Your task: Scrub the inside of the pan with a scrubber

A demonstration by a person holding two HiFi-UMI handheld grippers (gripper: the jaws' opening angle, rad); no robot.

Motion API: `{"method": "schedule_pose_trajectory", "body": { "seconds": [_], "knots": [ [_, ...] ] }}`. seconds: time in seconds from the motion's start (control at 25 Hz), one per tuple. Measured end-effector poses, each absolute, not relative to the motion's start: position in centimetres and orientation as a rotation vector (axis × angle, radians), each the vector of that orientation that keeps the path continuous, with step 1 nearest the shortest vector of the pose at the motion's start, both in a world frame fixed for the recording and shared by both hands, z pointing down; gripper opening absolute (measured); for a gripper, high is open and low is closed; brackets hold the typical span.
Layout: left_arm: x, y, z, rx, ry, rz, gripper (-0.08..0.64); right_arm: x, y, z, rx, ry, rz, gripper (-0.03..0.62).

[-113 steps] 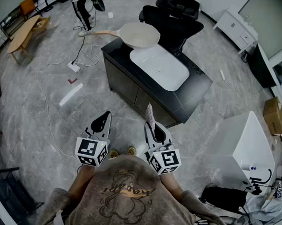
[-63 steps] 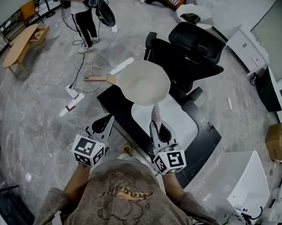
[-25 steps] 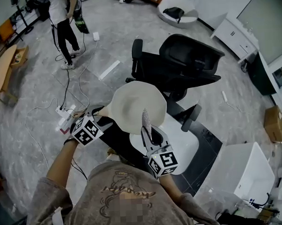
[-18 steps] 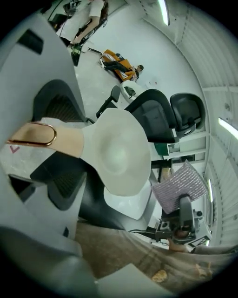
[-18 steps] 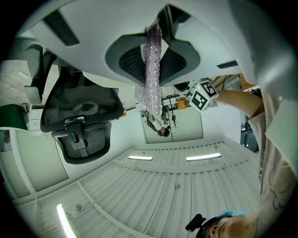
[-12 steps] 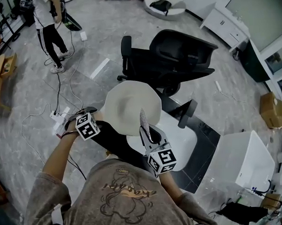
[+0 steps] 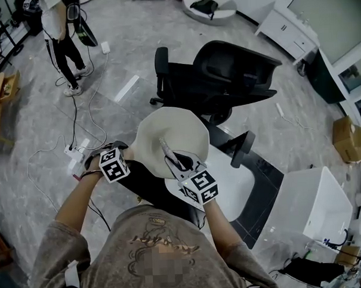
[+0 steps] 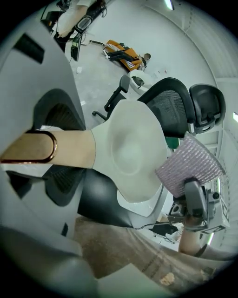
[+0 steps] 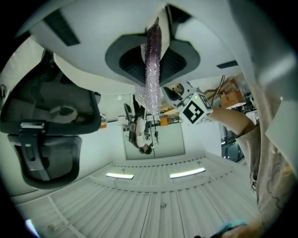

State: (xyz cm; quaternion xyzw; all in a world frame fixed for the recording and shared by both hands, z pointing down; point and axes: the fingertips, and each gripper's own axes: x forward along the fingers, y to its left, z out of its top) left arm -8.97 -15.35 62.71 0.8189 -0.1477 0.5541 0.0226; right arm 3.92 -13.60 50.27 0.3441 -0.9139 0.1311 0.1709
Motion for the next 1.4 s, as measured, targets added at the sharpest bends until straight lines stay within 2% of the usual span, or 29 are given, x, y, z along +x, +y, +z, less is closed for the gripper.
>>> {"method": "schedule_pose_trajectory", "body": {
  "seconds": [0.28, 0.6, 0.8, 1.4],
  "knots": [
    [-9.1, -15.2, 62.6, 2.549, -0.431, 1.671, 0.252, -1.1, -14.1, 57.4, 0.710, -2.471, 0.496, 0.081],
    [-8.9, -14.9, 62.4, 2.537, -0.333, 1.592, 0.249, -4.2, -15.1, 59.9, 0.509, -2.460, 0.670, 0.081],
    [-9.1, -14.7, 62.3, 2.527, -0.230, 1.579, 0.245, -5.5, -15.8, 60.3, 0.433, -2.454, 0.667, 0.083],
    [-9.2, -14.5, 62.2, 2.537, -0.113, 1.586, 0.244, -5.7, -23.8, 62.3, 0.740, -2.422, 0.557, 0.084]
  ]
}}
